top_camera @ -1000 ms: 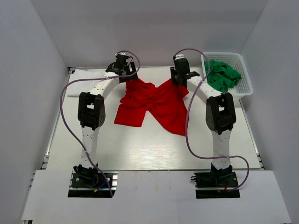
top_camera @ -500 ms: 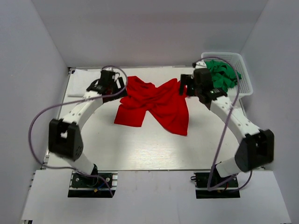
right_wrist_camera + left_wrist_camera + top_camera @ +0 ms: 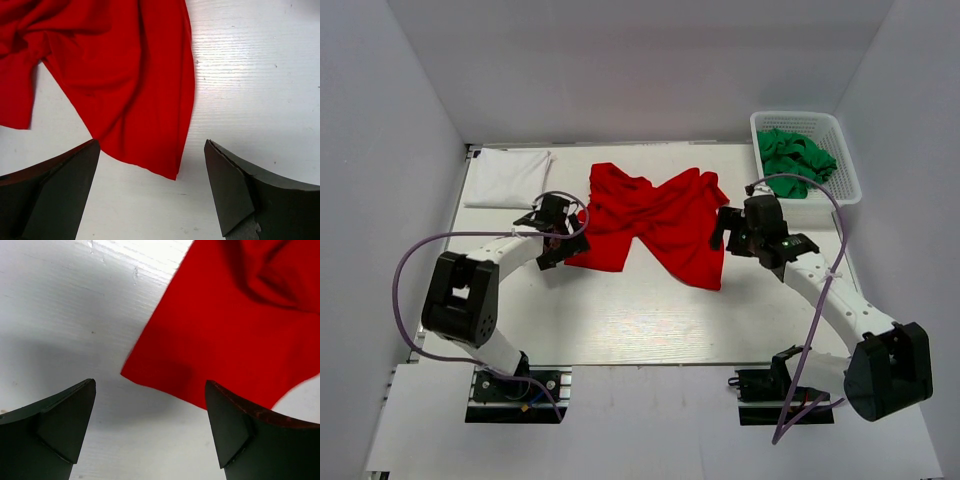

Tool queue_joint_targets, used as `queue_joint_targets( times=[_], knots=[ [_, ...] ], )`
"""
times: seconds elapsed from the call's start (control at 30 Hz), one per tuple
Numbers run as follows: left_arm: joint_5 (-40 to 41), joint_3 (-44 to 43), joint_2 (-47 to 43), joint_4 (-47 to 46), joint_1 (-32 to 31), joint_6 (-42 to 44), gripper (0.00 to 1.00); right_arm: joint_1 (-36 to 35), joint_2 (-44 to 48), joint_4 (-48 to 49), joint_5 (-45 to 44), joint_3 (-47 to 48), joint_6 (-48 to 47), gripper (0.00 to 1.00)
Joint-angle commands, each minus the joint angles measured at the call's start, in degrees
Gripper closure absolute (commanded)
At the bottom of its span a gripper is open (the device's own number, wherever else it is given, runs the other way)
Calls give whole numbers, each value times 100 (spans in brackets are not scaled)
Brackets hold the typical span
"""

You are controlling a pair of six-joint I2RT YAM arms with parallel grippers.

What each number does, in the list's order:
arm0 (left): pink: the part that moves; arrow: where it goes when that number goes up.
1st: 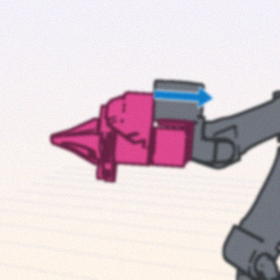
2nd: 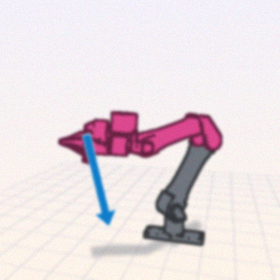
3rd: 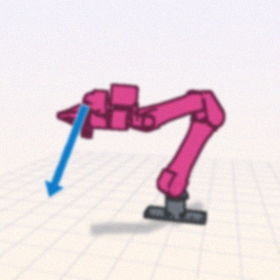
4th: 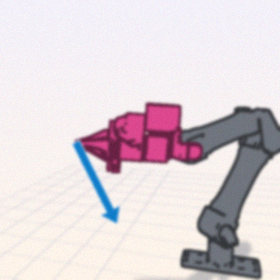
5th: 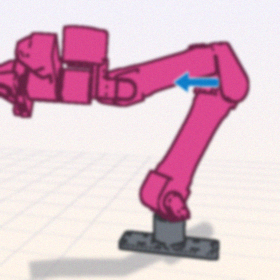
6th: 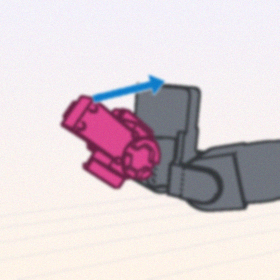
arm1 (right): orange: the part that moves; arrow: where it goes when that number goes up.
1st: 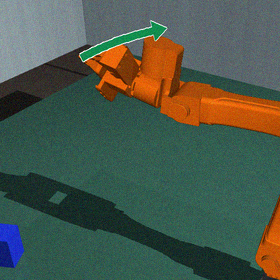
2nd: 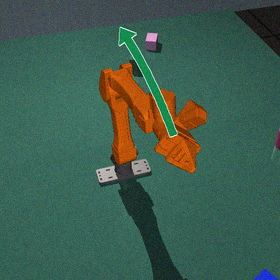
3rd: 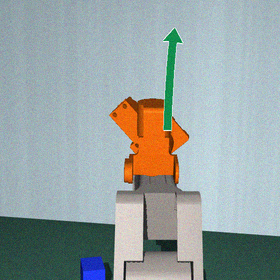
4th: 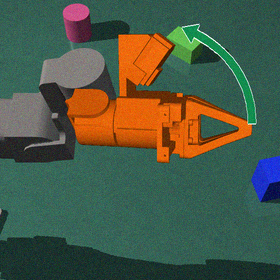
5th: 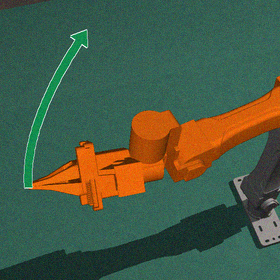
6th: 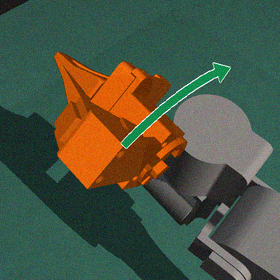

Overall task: Fold and stack the t-shirts
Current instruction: Flatten out the tshirt

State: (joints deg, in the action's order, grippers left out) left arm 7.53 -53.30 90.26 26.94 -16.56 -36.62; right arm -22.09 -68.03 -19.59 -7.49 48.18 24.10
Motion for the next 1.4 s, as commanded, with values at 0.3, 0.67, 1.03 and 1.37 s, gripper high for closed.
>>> queue_joint_targets(
  times=[0.3, 0.67, 1.03, 1.37],
  knots=[
    [55, 188, 351, -540, 30, -231, 19, 3, 150, -290, 45, -222, 306, 10],
    [-192, 373, 204, -909, 30, -74, 100, -15, 281, -440, 18, -345, 236, 10],
    [-243, 628, -685, -1103, 30, 32, 100, -103, -483, -36, 616, -810, 622, 13],
    [-225, 628, -790, -980, 30, -20, 100, -252, -1291, 430, 687, -908, 956, 30]
  ],
)
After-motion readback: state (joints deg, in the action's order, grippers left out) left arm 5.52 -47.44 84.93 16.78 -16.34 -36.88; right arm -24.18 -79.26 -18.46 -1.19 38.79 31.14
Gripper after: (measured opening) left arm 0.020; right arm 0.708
